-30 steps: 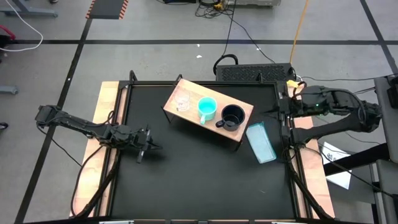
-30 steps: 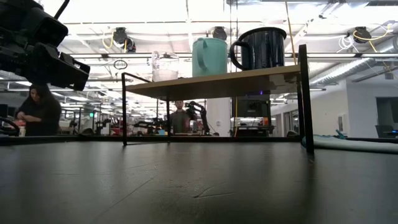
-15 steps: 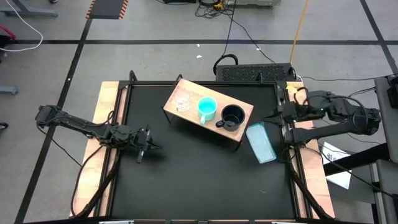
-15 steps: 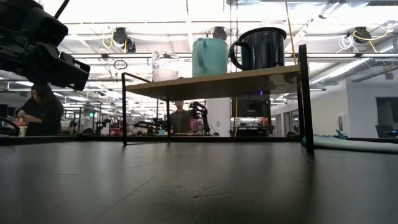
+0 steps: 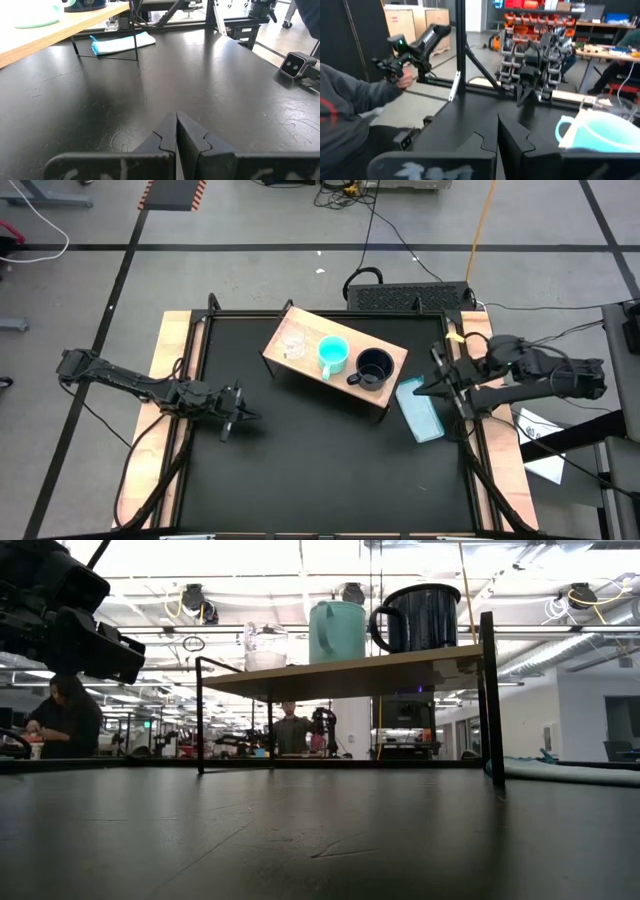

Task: Stack small to large cups/mugs on shelf
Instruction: Return to Home Position

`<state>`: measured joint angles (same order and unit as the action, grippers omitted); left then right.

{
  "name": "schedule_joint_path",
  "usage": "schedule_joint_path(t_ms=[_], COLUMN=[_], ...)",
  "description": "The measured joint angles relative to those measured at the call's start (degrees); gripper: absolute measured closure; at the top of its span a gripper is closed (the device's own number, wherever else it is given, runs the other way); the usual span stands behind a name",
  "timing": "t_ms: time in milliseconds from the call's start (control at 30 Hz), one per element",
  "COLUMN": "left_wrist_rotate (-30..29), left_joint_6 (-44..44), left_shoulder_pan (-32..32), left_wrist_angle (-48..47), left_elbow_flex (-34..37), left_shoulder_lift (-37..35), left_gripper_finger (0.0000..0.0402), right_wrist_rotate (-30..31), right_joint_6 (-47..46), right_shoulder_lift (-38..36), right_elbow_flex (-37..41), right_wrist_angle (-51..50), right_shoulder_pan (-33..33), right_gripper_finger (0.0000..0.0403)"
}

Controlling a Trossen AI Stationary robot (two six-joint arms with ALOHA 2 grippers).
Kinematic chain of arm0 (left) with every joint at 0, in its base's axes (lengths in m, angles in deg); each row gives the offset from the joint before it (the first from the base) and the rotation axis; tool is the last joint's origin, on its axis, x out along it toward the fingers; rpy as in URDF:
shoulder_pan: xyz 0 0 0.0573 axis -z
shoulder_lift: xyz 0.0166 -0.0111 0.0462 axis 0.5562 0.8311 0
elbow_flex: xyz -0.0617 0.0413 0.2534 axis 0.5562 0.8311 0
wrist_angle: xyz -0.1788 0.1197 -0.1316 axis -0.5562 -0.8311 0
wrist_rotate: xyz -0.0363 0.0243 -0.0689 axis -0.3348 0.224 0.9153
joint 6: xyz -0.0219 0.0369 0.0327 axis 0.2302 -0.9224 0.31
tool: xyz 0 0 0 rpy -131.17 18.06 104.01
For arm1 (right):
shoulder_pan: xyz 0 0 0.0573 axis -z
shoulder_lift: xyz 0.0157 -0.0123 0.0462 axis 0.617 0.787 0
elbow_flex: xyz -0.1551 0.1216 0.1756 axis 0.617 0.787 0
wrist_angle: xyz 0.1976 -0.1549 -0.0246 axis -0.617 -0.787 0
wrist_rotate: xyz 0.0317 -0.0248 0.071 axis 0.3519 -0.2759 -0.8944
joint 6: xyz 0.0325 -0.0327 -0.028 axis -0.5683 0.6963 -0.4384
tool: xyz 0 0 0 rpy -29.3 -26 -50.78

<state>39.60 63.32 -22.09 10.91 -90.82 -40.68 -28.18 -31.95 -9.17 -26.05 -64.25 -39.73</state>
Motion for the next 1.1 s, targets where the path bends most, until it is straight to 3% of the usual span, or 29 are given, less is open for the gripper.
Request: schedule_joint_path(t_ms=[267,667,800,1100], left_wrist_rotate=[0.0,0.0,-2.6,-5.15], left_joint_6=[-1.57,-10.73,-12.27,-10.77], left_shoulder_pan=[0.02,0.1,0.78,1.51], left_wrist_angle=[0.44,9.32,8.91,-10.36], left_elbow_flex=[0.0,-0.02,-0.1,-10.0], left_shoulder_lift=[0.01,-1.3,-3.68,-8.11], left_gripper_finger=[0.0394,0.0394,0.0394,0.0394], right_wrist_rotate=[0.14,3.09,4.13,8.05], right_joint_6=[2.41,0.31,-0.2,-0.8], right_shoulder_lift=[-3.35,-10.57,-13.15,-17.94], right_elbow_flex=[4.01,8.3,8.96,10.47], right_wrist_angle=[0.06,-1.65,-3.77,-8.14], right_shoulder_pan=[0.0,0.0,0.01,0.02], right_gripper_finger=[0.0403,0.0403,0.0403,0.0403])
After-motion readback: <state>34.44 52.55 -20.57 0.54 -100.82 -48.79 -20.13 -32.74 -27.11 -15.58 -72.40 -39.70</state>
